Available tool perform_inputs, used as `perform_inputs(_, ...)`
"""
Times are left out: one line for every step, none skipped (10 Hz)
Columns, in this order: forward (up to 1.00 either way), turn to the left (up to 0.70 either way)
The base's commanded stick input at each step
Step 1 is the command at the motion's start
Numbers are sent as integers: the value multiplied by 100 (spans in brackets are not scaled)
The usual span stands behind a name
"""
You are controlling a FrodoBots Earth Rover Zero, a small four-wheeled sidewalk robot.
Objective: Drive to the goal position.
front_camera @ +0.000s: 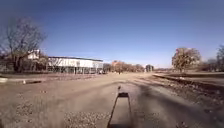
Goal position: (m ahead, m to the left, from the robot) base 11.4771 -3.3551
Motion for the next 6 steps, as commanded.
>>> perform_inputs(50,0)
perform_inputs(50,0)
perform_inputs(50,0)
perform_inputs(50,0)
perform_inputs(50,0)
perform_inputs(50,0)
